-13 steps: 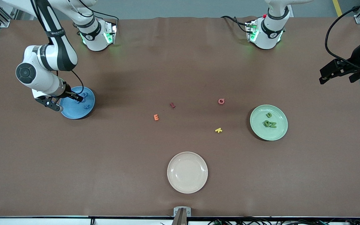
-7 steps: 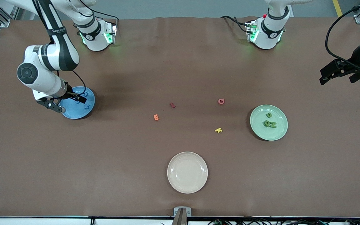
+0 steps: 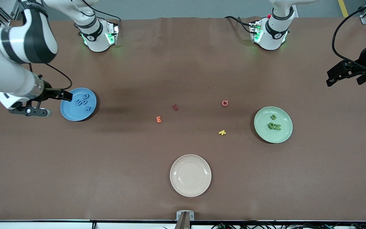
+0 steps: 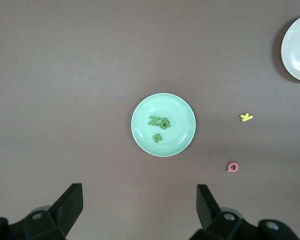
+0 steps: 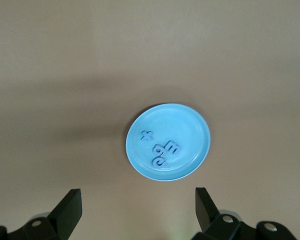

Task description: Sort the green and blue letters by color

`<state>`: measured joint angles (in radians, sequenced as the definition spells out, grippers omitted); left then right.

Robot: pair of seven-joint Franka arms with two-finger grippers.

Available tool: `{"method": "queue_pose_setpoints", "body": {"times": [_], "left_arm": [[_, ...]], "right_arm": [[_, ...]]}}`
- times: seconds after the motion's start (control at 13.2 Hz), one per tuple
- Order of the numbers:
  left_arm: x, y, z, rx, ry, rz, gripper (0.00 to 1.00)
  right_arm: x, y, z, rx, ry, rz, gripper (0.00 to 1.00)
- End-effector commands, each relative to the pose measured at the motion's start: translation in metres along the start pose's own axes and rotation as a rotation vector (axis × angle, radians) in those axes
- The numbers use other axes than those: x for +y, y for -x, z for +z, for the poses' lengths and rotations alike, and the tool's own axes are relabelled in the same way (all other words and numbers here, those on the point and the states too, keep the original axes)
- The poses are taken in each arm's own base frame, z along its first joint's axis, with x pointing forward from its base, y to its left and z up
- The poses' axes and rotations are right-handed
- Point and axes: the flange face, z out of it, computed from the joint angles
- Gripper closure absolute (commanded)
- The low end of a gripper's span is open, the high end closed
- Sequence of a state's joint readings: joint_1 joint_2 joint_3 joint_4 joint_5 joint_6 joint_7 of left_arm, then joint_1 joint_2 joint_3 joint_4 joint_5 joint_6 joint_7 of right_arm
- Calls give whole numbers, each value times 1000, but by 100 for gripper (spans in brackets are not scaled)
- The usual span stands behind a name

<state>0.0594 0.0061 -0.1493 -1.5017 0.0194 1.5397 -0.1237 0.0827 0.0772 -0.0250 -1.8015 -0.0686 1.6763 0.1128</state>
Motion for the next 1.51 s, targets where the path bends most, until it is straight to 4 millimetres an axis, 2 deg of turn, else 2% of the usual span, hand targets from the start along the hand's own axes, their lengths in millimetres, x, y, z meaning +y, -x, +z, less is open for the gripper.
{"method": "queue_pose_setpoints", "body": {"times": [0.0, 0.08, 0.23, 0.45, 0.76, 0.83, 0.91, 0.98, 1.13, 1.28, 1.44], "left_arm": [[1, -4, 3, 10, -1, -6, 0], [1, -4, 4, 8, -1, -6, 0], [1, -4, 2, 11, -1, -6, 0], [-1, 0, -3, 14, -2, -6, 0], [-5, 3, -4, 2, -5, -11, 0], [-5, 3, -4, 1, -5, -11, 0], [-6, 3, -4, 2, -5, -12, 0], [-6, 3, -4, 2, -5, -12, 0], [-5, 2, -4, 4, -5, -11, 0], [-5, 2, -4, 4, -5, -11, 0], [-5, 2, -4, 4, -5, -11, 0]], "right_arm": [[39, -28, -34, 11, -17, 0, 0], [52, -30, -41, 21, -23, 21, 0], [60, -34, -58, 66, -19, 36, 0], [61, -50, -64, 84, -3, 38, 0], [57, -49, -71, 96, -11, 42, 0], [58, -48, -67, 79, -13, 38, 0], [66, -44, -61, 40, -24, 49, 0], [63, -42, -62, 32, -65, 50, 0], [76, -34, -67, 16, -124, 71, 0], [79, -16, -83, 22, -139, 38, 0], [84, -2, -91, 37, -137, 26, 0]]}}
